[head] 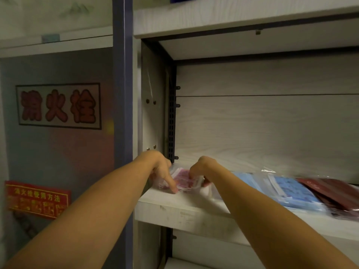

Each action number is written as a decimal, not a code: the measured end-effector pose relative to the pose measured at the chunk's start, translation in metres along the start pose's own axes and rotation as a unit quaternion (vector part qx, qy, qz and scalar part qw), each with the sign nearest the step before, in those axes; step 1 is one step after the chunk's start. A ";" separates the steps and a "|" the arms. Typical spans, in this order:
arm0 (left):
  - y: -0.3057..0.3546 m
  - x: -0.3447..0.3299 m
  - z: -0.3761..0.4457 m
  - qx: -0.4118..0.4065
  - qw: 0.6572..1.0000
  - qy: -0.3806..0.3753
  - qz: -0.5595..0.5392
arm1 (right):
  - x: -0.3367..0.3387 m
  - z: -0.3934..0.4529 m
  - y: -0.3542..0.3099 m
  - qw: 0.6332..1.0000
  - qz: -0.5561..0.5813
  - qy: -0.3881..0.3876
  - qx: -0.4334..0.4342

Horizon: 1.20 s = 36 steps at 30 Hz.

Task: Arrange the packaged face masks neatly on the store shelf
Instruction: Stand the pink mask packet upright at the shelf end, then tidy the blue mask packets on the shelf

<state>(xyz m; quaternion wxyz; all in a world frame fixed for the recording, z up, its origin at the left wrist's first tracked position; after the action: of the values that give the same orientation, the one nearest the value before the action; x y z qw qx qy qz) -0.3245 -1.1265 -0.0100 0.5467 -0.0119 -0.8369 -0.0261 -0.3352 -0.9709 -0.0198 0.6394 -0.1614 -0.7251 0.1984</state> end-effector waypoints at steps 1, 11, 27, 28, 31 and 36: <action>0.002 0.002 -0.001 -0.007 1.000 0.011 -0.006 | 0.008 -0.003 0.000 0.999 -0.017 0.030 0.001; 0.034 0.026 0.007 -0.108 0.968 0.225 -0.035 | 0.075 -0.032 0.054 0.950 -0.222 0.216 0.032; 0.115 -0.002 0.003 -0.175 0.946 0.271 -0.007 | 0.092 -0.079 0.144 0.942 -0.253 0.218 -0.045; 0.119 -0.002 0.002 -0.176 0.947 0.269 -0.008 | 0.094 -0.078 0.149 0.942 -0.255 0.214 -0.042; 0.131 -0.001 0.000 -0.174 0.949 0.261 -0.030 | 0.097 -0.073 0.157 0.945 -0.259 0.197 -0.031; 0.152 -0.003 0.001 -0.142 0.962 0.206 -0.109 | 0.094 -0.062 0.174 0.947 -0.287 0.141 -0.030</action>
<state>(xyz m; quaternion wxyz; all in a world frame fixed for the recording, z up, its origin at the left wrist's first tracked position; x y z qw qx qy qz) -0.3166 -0.9743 -0.0086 0.6938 0.0072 -0.6902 -0.2056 -0.2898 -0.7687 -0.0180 0.7596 0.0087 -0.6491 -0.0398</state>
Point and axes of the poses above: each hand's wrist, its own z-axis towards the middle knuckle, its own x-axis out of the back of the hand, y = z × x, the point moved 6 cm from there along z, towards the middle knuckle, and after that the axes turned 3 degrees about -y, right-handed, at the moved point
